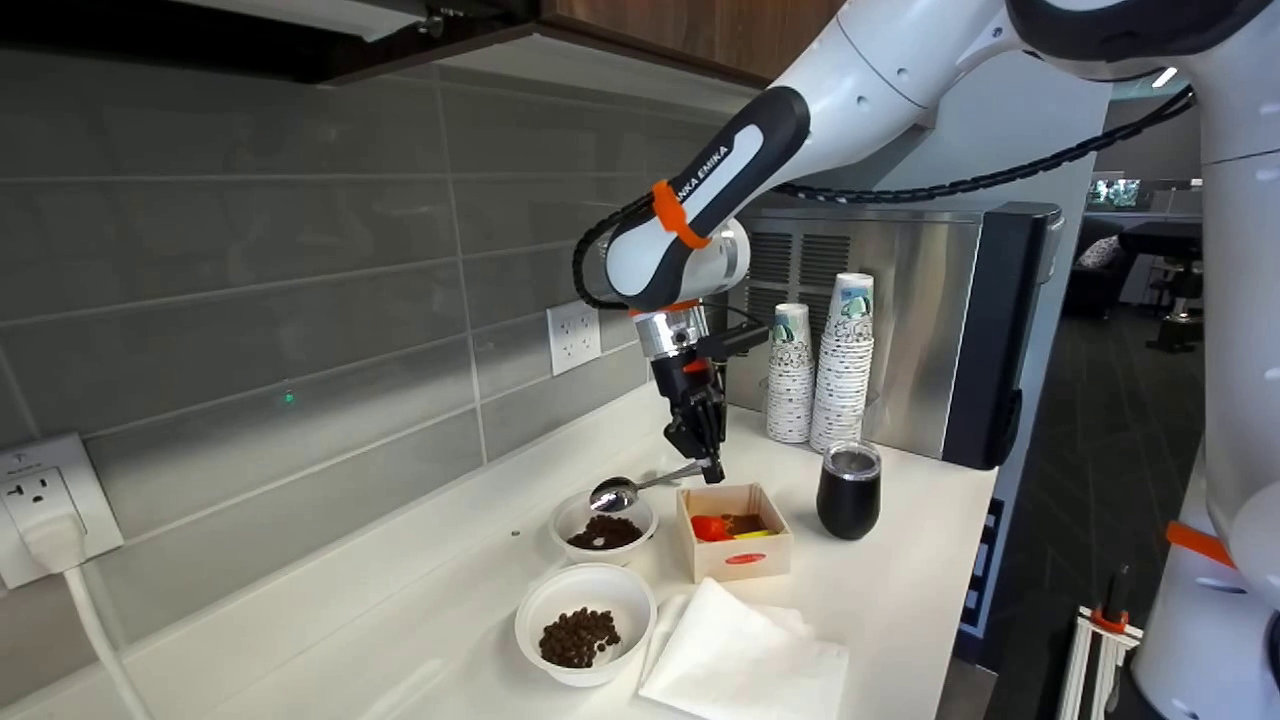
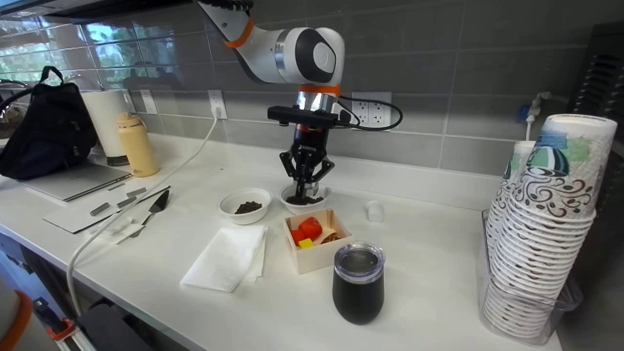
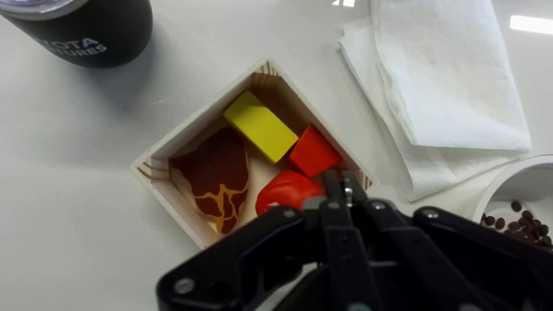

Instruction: Use the silver spoon to stir the contents in the white bowl on the right.

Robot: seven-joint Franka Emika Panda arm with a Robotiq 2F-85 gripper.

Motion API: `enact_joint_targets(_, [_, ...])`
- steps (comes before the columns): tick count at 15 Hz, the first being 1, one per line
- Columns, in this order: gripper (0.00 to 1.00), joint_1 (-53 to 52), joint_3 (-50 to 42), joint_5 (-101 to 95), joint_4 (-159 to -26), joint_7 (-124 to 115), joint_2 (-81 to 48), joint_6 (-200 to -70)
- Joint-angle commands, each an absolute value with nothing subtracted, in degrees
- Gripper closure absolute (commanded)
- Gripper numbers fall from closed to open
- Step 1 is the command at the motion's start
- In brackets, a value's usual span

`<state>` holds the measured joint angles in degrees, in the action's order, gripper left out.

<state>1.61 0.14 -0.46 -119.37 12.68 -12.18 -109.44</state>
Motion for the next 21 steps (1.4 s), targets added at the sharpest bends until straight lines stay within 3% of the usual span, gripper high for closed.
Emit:
enact_joint_targets(1, [0.99, 0.4, 0.1, -4.4, -124.7, 8.9, -8.8, -114.2])
enact_joint_targets(21, [0.99, -2.1, 3.1, -3.9, -125.4, 6.2, -10.2, -112.5])
